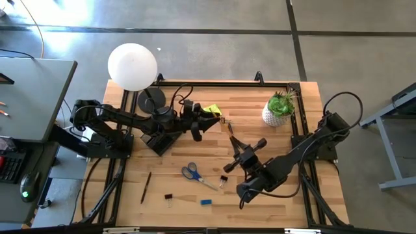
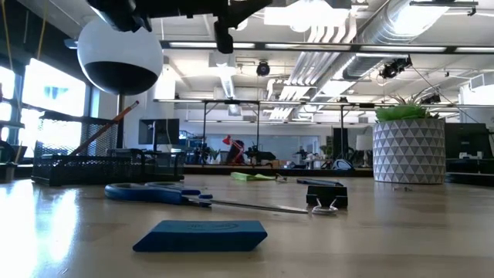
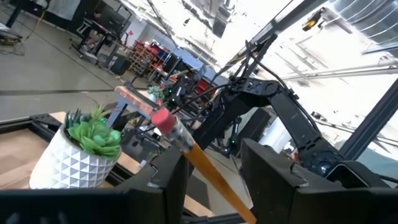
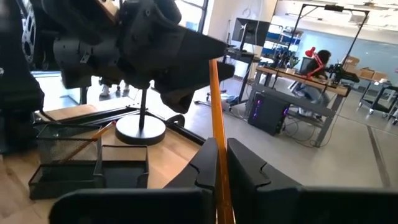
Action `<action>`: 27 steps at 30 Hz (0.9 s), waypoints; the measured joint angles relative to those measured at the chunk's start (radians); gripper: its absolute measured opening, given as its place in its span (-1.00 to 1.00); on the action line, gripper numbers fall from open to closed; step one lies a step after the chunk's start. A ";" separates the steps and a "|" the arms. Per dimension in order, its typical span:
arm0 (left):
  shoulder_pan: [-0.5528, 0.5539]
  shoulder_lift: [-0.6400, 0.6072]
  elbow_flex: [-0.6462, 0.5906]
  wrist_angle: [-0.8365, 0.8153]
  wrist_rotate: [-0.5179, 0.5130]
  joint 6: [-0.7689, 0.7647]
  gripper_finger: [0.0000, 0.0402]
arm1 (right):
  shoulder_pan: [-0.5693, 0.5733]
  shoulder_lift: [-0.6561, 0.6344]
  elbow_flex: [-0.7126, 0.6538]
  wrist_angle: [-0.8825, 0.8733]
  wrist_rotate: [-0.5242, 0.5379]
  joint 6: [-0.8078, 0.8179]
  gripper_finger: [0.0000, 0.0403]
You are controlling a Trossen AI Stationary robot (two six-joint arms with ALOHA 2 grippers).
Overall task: Pick and place office supplies into organizer
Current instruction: Put the orange pencil into the black mesh desk organizer
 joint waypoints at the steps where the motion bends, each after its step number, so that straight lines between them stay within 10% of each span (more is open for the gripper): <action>1: 0.000 0.000 0.000 0.000 0.004 0.001 -0.33 | -0.003 0.000 0.000 0.000 -0.004 0.000 -0.97; 12: -0.001 -0.001 0.000 -0.006 0.093 0.059 -0.93 | -0.030 0.007 0.000 -0.001 -0.034 0.001 -0.98; 27: -0.001 -0.025 0.000 -0.226 0.094 0.269 -0.93 | -0.063 0.007 0.000 -0.004 -0.207 0.007 -0.85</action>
